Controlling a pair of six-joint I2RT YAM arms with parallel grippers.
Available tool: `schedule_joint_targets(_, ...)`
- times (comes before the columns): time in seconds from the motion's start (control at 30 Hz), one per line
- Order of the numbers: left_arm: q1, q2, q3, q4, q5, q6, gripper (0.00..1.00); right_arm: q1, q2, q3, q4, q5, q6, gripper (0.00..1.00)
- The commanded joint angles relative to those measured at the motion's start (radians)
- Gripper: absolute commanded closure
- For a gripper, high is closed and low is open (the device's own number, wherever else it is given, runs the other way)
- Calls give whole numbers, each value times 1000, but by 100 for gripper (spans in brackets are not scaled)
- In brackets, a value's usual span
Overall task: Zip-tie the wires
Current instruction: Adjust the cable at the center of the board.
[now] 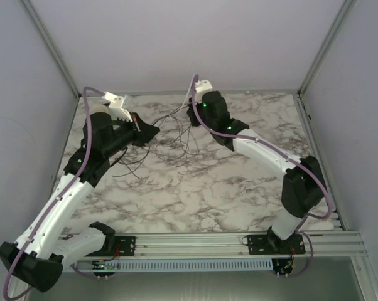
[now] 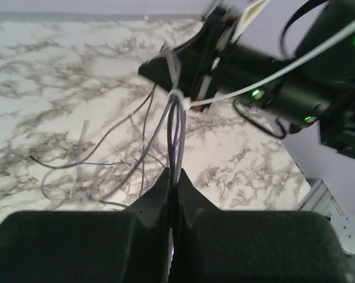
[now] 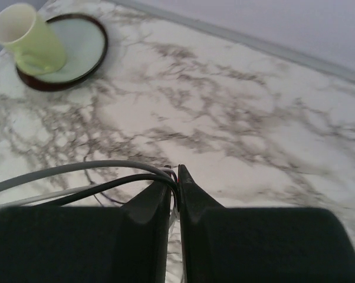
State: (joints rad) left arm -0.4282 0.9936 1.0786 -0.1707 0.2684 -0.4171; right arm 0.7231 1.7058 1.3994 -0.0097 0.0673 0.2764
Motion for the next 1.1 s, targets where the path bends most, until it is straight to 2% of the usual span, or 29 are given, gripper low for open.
schedule_joint_targets(0.0,3,70,29,32,107,-59,100,-57,-134,12,-3,106,-94,93)
schedule_joint_targets(0.13,-19,180,74,125,159,-75,100,-109,-207,19,-85,36,-109,92)
schedule_joint_targets(0.27,-66,295,115,210,168,-87,100,-110,-232,11,-133,-54,-103,89)
schedule_joint_targets(0.4,-73,339,108,230,128,-92,100,-102,-232,-42,-162,-136,-72,78)
schedule_joint_targets(0.53,-73,324,57,230,89,-49,100,-100,-240,-106,-168,-207,-72,57)
schedule_joint_targets(0.7,-73,300,46,224,91,-13,100,-112,-296,-138,-184,-261,-156,39)
schedule_joint_targets(0.77,-73,294,61,193,83,17,100,-127,-326,-154,-186,-246,-180,29)
schedule_joint_targets(0.87,-72,293,78,140,75,52,100,-169,-375,-183,-182,-243,-208,20)
schedule_joint_targets(0.97,-72,287,69,111,69,75,100,-217,-425,-214,-150,-311,-244,19)
schedule_joint_targets(1.07,-72,272,50,108,78,88,100,-236,-487,-300,-18,-439,-328,19)
